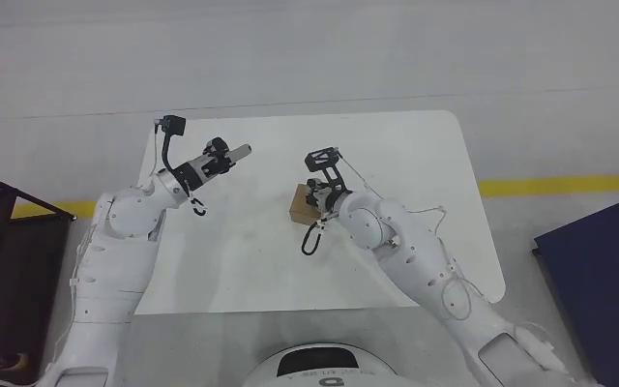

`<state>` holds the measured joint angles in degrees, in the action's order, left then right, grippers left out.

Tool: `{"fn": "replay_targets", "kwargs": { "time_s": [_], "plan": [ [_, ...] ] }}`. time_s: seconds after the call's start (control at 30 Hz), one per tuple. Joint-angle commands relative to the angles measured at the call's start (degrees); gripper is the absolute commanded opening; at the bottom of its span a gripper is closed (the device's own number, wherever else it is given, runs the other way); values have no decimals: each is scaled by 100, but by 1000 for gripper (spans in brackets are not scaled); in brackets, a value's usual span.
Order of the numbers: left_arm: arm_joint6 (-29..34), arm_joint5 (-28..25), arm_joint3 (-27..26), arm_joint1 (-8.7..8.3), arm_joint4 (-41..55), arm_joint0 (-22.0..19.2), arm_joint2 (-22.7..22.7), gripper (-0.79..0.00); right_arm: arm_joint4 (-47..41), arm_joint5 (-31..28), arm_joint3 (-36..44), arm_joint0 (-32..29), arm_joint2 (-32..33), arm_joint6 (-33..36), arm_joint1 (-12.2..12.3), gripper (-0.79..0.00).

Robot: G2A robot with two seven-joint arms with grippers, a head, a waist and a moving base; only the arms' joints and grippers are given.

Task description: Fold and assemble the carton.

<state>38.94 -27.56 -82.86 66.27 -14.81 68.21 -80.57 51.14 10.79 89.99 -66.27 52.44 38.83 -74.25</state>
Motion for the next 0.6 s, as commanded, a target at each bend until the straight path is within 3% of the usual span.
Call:
{"fn": "replay_targets", "kwargs": {
  "time_s": [0.0,0.2,0.57],
  "plan": [
    [0,0,0,0,0,0,0,0,33,35,127,-45,46,-10,7,-785],
    [0,0,0,0,0,0,0,0,133,-24,493,-269,199,37,51,-785],
    [0,0,0,0,0,0,0,0,201,-83,325,-146,160,211,11,-785]
  ]
}}
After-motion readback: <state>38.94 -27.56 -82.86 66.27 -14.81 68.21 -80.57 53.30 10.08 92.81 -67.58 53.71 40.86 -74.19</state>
